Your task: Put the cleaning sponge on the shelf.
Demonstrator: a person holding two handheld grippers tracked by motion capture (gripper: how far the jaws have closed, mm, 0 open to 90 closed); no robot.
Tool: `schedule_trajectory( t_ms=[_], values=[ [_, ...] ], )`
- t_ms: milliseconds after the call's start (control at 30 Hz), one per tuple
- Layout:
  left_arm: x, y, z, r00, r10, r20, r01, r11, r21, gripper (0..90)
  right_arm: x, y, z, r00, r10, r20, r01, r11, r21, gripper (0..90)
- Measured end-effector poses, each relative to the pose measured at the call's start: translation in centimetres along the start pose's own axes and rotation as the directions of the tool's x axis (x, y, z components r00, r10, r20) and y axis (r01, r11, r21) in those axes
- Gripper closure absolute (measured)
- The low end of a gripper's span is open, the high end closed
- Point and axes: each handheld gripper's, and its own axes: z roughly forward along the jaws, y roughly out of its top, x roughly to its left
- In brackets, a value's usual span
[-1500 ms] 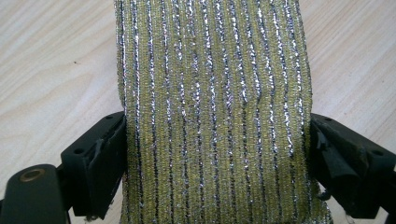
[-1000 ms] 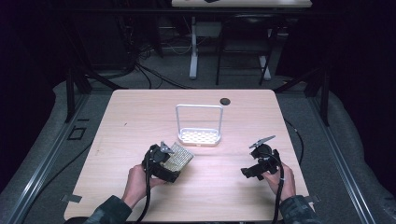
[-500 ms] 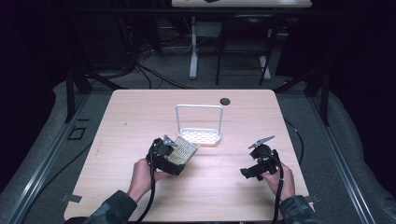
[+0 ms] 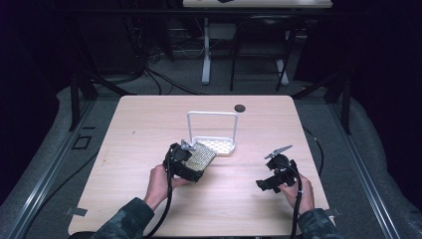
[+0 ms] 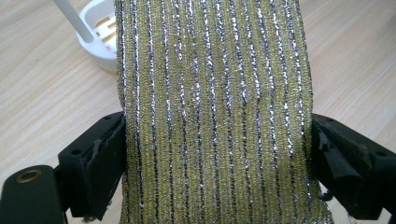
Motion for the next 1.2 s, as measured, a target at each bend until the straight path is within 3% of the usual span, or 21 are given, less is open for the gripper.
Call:
schedule_trajectory(
  t_ms=[467,1200],
  values=[
    [-0.2,2.1,1.6,0.9986,-0.051,-0.014,0.050,0.9982,-0.033,10.7,0.1,0.0,0.0,1.0000,-0.007,0.006,0.007,1.000,-0.001,2.6],
    [-0.2,5.3,3.0,0.9946,-0.079,-0.068,0.074,0.9947,-0.071,10.4,0.1,0.1,0.1,0.9999,-0.013,0.001,0.013,1.000,0.004,2.6]
  ],
)
